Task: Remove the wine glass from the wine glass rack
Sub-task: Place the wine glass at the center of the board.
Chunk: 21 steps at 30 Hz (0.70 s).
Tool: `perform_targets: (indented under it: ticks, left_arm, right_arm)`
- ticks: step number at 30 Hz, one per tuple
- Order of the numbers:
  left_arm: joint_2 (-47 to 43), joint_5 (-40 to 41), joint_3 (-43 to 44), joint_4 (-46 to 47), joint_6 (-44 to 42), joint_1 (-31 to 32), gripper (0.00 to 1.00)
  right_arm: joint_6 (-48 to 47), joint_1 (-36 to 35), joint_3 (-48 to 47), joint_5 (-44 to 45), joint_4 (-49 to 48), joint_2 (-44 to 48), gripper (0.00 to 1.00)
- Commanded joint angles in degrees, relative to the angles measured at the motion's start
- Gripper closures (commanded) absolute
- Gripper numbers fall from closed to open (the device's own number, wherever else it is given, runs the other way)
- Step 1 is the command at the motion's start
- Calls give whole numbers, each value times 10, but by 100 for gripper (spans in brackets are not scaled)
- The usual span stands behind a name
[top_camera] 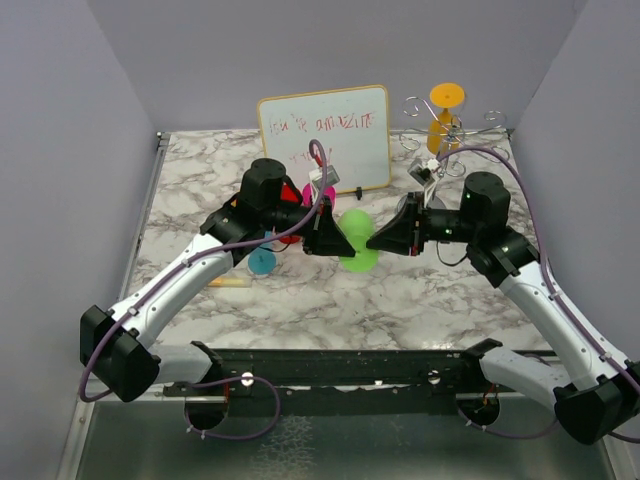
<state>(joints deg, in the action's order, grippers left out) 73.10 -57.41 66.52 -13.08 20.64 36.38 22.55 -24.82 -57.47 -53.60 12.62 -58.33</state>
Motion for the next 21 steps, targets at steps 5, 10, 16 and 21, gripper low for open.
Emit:
perform_targets:
  ticks: [5,10,16,21]
  left_arm:
    - [-9,-16,26,-21,-36,3,100]
    - [-12,-2,35,-20,-38,3,100]
    - [-12,-7,41,-18,-38,3,100]
    - [-12,-8,39,-23,-41,3,100]
  right_arm:
    - [8,-2,17,-76,-47,-4,67]
    - [-33,-6,20,-86,3,1,66]
    - [-34,-16,18,-80,16,-14,72]
    - [10,-21,34,-67,-58,-5,85]
